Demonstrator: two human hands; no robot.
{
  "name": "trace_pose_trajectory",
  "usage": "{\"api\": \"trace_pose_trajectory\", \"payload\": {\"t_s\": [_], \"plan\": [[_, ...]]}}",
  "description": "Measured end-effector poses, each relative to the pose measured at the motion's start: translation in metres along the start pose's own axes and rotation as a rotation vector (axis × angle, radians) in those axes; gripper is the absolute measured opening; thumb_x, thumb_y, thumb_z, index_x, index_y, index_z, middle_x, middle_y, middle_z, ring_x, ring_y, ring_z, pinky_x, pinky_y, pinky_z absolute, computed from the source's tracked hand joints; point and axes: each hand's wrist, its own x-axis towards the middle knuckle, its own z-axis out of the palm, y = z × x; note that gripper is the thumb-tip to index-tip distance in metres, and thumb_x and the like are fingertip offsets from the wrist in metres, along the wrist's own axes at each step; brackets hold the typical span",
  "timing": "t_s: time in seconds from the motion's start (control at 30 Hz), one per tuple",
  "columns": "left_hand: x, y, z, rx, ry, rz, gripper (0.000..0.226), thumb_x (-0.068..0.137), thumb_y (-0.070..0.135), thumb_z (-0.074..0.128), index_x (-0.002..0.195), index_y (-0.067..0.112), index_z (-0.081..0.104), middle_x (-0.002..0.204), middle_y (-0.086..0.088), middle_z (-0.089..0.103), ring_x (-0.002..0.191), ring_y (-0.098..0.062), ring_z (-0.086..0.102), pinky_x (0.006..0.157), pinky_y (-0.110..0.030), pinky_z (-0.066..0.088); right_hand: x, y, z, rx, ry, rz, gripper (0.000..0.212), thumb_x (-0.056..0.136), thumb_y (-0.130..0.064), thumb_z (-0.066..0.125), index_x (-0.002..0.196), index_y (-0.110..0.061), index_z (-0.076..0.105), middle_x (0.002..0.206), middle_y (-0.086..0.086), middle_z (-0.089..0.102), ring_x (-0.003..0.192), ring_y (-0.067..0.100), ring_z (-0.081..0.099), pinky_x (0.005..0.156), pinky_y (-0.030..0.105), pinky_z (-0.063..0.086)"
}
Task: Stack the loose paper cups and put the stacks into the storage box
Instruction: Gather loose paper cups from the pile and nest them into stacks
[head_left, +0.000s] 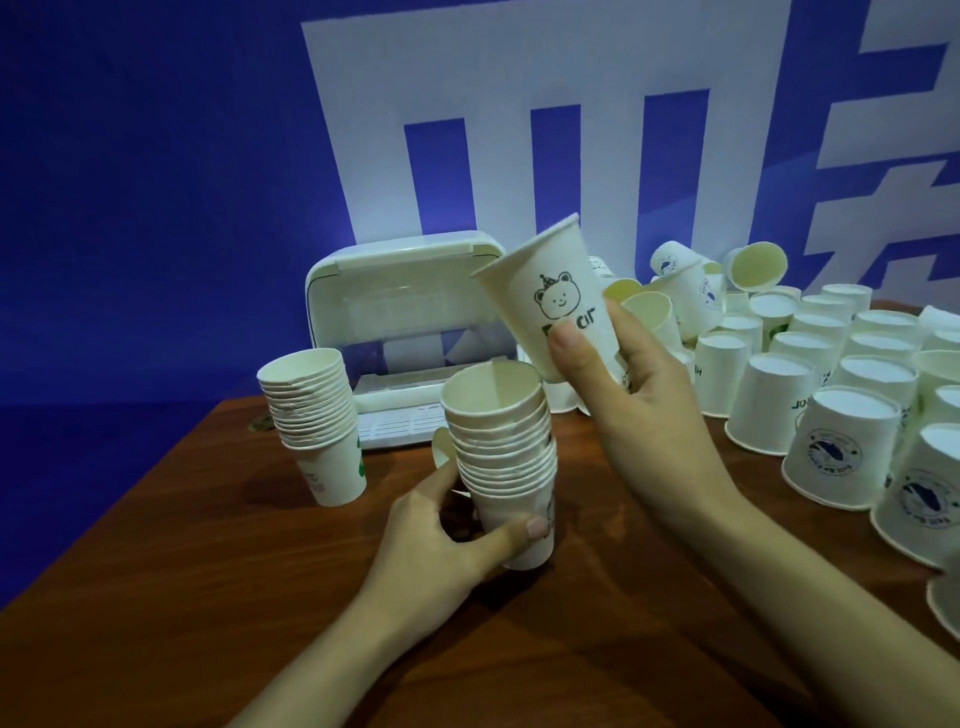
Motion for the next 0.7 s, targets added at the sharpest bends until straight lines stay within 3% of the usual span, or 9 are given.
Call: {"api": "trace_pose_trajectory", "payload": {"t_s": [0.07,0.13,0.27,0.37,0.47,0.53,0.63,0.7], "plan": [[0.0,0.001,0.0,-0.008,0.005,-0.007,0.054,0.076,0.037,0.094,0.124,0.024,0.073,0.117,0.013,0.079,0.109,-0.005,0.073,0.087,-0.018,0.056,-0.001,0.005,0.002,-0.058,0.006,-0.012,0.023,0.093,-0.06,0.057,0.115,-0.056,0.06,0.125,-0.015,0.065,0.125,0.009,0.057,0.105,0.039,0.047],[-0.001,0.003,0.001,-0.016,0.003,-0.01,0.052,0.075,0.036,0.089,0.124,0.024,0.073,0.117,0.013,0.078,0.109,-0.006,0.073,0.087,-0.019,0.056,-0.005,0.006,0.006,-0.049,0.002,-0.026,0.029,0.088,-0.066,0.055,0.117,-0.066,0.053,0.133,-0.02,0.056,0.132,0.011,0.052,0.11,0.046,0.043],[-0.003,0.007,0.002,0.001,-0.039,-0.003,0.053,0.075,0.035,0.088,0.124,0.026,0.072,0.116,0.016,0.078,0.108,-0.004,0.073,0.086,-0.017,0.056,-0.008,0.004,0.012,-0.018,0.056,-0.015,0.042,0.084,-0.069,0.058,0.124,-0.061,0.054,0.129,-0.013,0.057,0.122,0.015,0.056,0.103,0.047,0.048],[-0.005,0.012,0.004,0.003,-0.071,0.012,0.051,0.074,0.033,0.086,0.122,0.027,0.071,0.114,0.02,0.078,0.106,0.0,0.073,0.083,-0.013,0.055,-0.008,0.002,0.008,-0.041,0.057,0.001,0.046,0.083,-0.065,0.064,0.124,-0.044,0.062,0.116,-0.005,0.067,0.1,0.016,0.062,0.089,0.04,0.055],[-0.005,0.012,0.003,0.005,-0.065,0.028,0.049,0.074,0.031,0.086,0.121,0.026,0.072,0.114,0.02,0.078,0.106,0.001,0.073,0.083,-0.012,0.054,-0.01,0.003,0.008,-0.017,0.025,0.035,0.041,0.081,-0.052,0.077,0.116,-0.033,0.066,0.105,-0.01,0.072,0.092,0.009,0.069,0.078,0.028,0.056],[-0.005,0.012,0.002,0.015,-0.06,0.036,0.048,0.075,0.029,0.087,0.121,0.025,0.072,0.114,0.018,0.079,0.106,-0.001,0.073,0.084,-0.013,0.054,-0.011,0.008,0.008,-0.142,0.009,0.063,0.045,0.074,-0.062,0.077,0.108,-0.034,0.067,0.101,-0.016,0.071,0.095,0.007,0.066,0.08,0.027,0.053],[-0.005,0.013,0.002,0.02,-0.058,0.04,0.049,0.075,0.028,0.088,0.121,0.025,0.073,0.115,0.017,0.079,0.109,0.0,0.072,0.086,-0.013,0.053,-0.009,0.017,0.005,-0.438,-0.026,0.056,0.057,0.067,-0.078,0.054,0.101,-0.035,0.067,0.103,-0.02,0.063,0.112,0.01,0.048,0.094,0.031,0.042],[-0.005,0.014,0.001,0.033,-0.056,0.035,0.048,0.076,0.024,0.09,0.121,0.027,0.073,0.115,0.019,0.078,0.109,0.001,0.072,0.087,-0.012,0.053,-0.005,0.019,0.0,-0.316,-0.045,0.058,0.057,0.07,-0.074,0.052,0.101,-0.029,0.067,0.104,-0.015,0.064,0.112,0.012,0.051,0.093,0.032,0.042]]}}
